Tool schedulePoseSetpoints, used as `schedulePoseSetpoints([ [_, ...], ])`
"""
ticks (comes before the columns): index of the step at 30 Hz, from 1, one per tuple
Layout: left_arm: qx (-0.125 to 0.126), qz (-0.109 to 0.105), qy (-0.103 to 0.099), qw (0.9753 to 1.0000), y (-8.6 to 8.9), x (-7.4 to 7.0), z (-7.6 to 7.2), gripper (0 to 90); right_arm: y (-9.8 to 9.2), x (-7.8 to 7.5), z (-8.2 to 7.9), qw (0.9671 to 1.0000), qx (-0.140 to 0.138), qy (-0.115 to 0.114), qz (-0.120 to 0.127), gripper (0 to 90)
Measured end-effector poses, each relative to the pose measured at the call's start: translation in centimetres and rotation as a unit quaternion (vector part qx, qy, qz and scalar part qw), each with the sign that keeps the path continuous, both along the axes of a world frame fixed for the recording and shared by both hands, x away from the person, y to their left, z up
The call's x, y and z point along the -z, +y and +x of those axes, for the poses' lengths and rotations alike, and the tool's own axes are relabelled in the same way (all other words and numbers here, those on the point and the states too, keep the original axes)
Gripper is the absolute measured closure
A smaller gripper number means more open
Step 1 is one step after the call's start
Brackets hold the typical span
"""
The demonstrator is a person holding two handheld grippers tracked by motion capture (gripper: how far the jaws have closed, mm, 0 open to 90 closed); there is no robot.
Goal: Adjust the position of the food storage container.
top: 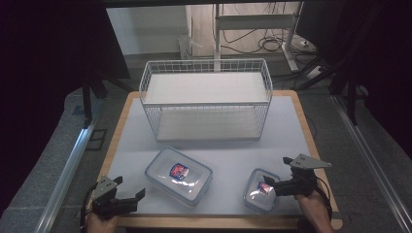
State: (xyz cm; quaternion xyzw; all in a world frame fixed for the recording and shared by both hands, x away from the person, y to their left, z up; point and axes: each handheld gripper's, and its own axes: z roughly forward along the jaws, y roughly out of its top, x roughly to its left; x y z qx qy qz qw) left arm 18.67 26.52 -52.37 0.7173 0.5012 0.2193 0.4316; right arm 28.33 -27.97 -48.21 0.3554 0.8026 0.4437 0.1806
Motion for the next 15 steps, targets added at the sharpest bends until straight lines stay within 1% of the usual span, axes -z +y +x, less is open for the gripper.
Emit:
schedulePoseSetpoints([
  [1,0.002,0.000,-0.005,1.0000,0.0,0.0,0.0,3.1,0.0,0.0,0.0,1.0000,0.000,0.000,0.000,0.0],
  [2,0.003,0.000,-0.007,1.0000,0.1,0.1,0.0,3.1,0.0,0.2,0.1,1.0000,0.004,0.003,-0.005,0.0],
  [4,0.003,0.002,-0.006,1.0000,0.1,0.2,0.2,3.1,0.0,0.6,0.2,0.9998,0.005,0.014,-0.012,0.0],
  [7,0.006,0.005,0.003,1.0000,0.0,0.4,0.4,3.0,0.1,0.9,0.3,0.9996,0.010,0.024,-0.015,0.0],
  [11,0.012,0.001,0.007,0.9999,-0.2,0.4,0.6,3.0,0.1,1.0,0.2,0.9992,0.015,0.033,-0.016,0.0],
  [15,0.014,0.010,0.021,0.9996,-0.4,0.7,0.7,3.0,0.0,0.9,0.2,0.9992,0.018,0.035,-0.013,0.0],
])
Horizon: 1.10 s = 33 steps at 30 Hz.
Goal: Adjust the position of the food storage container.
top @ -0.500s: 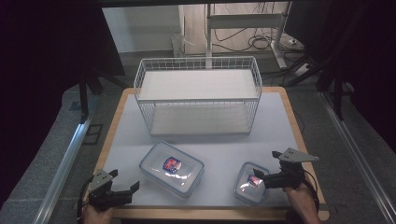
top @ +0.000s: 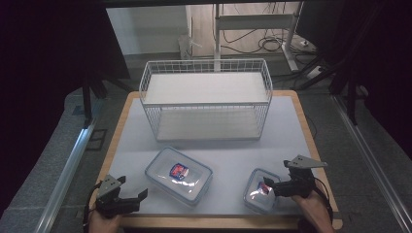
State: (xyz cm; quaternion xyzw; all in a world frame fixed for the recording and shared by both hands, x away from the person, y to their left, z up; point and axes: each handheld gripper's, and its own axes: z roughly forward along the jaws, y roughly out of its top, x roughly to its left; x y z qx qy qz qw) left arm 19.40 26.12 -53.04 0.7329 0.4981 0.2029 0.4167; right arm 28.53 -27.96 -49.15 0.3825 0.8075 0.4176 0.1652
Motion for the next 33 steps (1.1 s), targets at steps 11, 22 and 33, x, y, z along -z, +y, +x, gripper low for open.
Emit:
schedulePoseSetpoints([
  [11,-0.011,-0.013,0.004,0.9999,0.5,0.0,-0.3,3.6,0.7,-0.5,-0.3,1.0000,-0.006,0.001,0.003,0.0],
  [22,-0.005,-0.009,-0.003,0.9999,0.3,-0.1,-0.2,4.3,2.0,-2.3,-2.1,0.9979,-0.063,0.013,-0.004,46.6],
  [33,-0.006,-0.014,-0.020,0.9997,0.4,-0.3,-0.4,4.0,4.4,-2.2,-3.7,0.9877,-0.152,0.029,-0.024,85.8],
])
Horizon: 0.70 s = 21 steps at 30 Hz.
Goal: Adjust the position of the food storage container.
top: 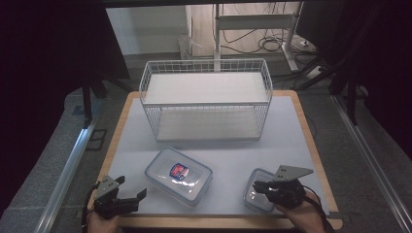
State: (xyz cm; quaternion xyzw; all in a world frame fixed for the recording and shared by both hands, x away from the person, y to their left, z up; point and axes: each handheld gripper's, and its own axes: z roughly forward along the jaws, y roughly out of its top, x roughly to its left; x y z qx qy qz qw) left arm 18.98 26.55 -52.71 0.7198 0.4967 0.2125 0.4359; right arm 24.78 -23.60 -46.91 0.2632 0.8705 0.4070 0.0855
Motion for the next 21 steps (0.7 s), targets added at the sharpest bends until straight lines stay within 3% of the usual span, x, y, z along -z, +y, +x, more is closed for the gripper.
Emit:
schedulePoseSetpoints([
  [5,-0.005,-0.007,-0.003,1.0000,0.2,0.0,0.0,3.7,1.1,0.3,-1.0,0.9993,-0.034,0.012,-0.007,89.7],
  [8,-0.005,-0.002,-0.001,1.0000,0.1,0.0,0.0,3.7,1.8,0.6,-1.8,0.9981,-0.056,0.020,-0.012,89.8],
  [12,-0.003,0.002,0.000,1.0000,0.0,0.0,0.0,3.7,2.9,1.3,-2.9,0.9948,-0.089,0.027,-0.042,89.8],
  [13,-0.003,0.001,0.000,1.0000,0.0,0.0,0.0,3.7,2.9,1.3,-2.9,0.9948,-0.089,0.027,-0.042,89.8],
  [16,-0.003,-0.001,0.002,1.0000,0.1,0.1,0.0,3.7,3.1,1.7,-2.8,0.9928,-0.091,0.025,-0.074,89.9],
  [19,-0.003,0.003,0.004,1.0000,0.0,0.1,0.1,3.7,2.8,1.8,-2.6,0.9933,-0.090,0.033,-0.065,90.0],
  [21,-0.002,0.004,0.006,1.0000,0.0,0.1,0.1,3.7,2.8,1.8,-2.5,0.9934,-0.082,0.024,-0.076,90.0],
])
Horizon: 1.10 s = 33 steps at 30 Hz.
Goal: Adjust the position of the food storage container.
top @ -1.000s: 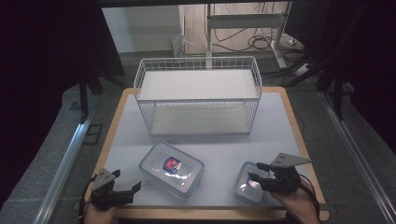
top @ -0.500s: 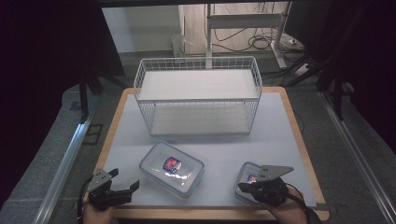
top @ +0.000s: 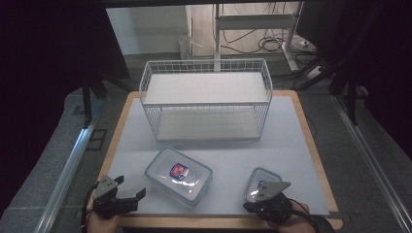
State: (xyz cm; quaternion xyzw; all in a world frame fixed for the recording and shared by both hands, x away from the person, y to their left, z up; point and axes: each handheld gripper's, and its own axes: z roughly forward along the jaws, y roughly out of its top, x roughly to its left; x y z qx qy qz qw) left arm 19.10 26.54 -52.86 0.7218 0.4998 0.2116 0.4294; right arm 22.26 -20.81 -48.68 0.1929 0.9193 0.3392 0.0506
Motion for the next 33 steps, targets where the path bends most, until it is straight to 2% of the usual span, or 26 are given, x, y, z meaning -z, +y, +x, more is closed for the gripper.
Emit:
schedulePoseSetpoints([
  [2,0.001,0.002,0.001,1.0000,0.0,0.0,0.0,3.7,-0.5,0.1,0.5,0.9999,0.012,0.002,0.010,90.0],
  [8,0.000,-0.001,0.001,1.0000,0.0,0.0,0.0,3.7,-1.5,0.1,1.4,0.9993,0.034,-0.002,0.013,90.0],
  [12,0.001,-0.004,0.002,1.0000,0.0,0.0,0.1,3.7,-2.8,0.0,2.4,0.9979,0.062,-0.009,0.016,90.0],
  [20,0.007,-0.011,0.013,0.9998,-0.3,0.0,0.2,4.3,-4.4,0.1,4.2,0.9954,0.091,-0.008,0.028,90.0],
  [22,0.007,-0.011,0.016,0.9998,-0.3,0.0,0.2,4.4,-5.2,0.0,4.9,0.9936,0.109,-0.011,0.030,90.0],
  [23,0.007,-0.011,0.016,0.9998,-0.3,0.0,0.2,4.4,-5.2,0.0,4.9,0.9936,0.109,-0.011,0.030,90.0],
  [24,0.007,-0.012,0.017,0.9998,-0.4,0.0,0.2,4.4,-5.8,0.0,5.5,0.9915,0.125,-0.015,0.032,90.0],
  [25,0.006,-0.013,0.019,0.9997,-0.4,0.0,0.3,4.4,-5.8,0.0,5.5,0.9915,0.125,-0.015,0.032,90.0],
  [27,0.005,-0.016,0.024,0.9996,-0.3,0.0,0.3,4.8,-6.3,-0.1,5.9,0.9890,0.143,-0.014,0.037,90.0],
  [31,-0.004,-0.019,0.030,0.9994,-0.2,-0.2,0.6,5.6,-6.2,-0.2,5.7,0.9882,0.147,-0.027,0.036,89.9],
  [33,-0.013,-0.020,0.035,0.9991,-0.1,-0.3,0.9,10.7,-5.8,-0.3,5.3,0.9886,0.141,-0.030,0.043,89.9],
])
